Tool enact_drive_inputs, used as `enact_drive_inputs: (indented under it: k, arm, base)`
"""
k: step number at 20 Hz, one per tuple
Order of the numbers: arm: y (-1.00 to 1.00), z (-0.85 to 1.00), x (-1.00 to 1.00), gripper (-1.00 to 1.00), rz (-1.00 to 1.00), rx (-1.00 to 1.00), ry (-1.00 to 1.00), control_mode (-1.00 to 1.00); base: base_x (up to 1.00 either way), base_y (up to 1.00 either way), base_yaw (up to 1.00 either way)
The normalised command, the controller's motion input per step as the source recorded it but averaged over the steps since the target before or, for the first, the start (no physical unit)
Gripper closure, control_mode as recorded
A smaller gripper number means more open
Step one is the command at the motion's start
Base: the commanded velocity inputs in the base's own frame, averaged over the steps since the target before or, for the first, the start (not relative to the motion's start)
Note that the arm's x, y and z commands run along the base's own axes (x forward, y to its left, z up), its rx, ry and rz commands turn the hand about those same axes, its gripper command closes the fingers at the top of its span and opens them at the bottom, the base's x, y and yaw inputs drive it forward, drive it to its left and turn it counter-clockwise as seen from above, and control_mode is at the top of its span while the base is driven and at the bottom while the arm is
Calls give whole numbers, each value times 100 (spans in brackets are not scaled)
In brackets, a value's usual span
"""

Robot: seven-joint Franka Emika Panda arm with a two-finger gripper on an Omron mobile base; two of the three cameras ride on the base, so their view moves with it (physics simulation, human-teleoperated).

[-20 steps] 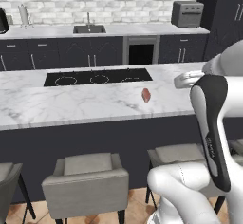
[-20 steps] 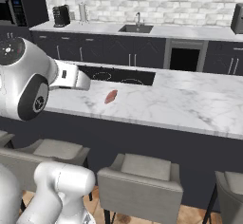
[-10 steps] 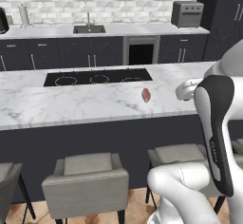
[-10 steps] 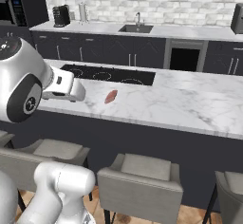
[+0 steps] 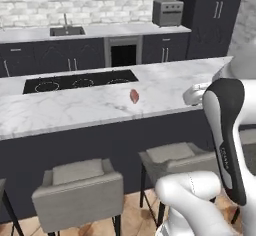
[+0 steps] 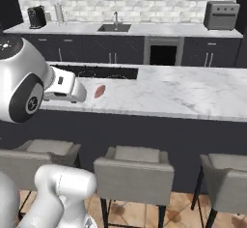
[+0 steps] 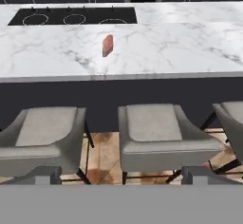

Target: Open the fridge, remove the orange, carrot, and steak, and place them on any counter.

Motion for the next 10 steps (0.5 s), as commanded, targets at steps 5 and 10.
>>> enact_drive_inputs:
  k: [5, 10]
  arm:
    - [0, 0, 0, -100, 0, 0, 0, 100]
    - [0, 0, 0, -100, 0, 0, 0, 100]
  base:
    - [-53, -3, -79]
    - [-20, 0, -92]
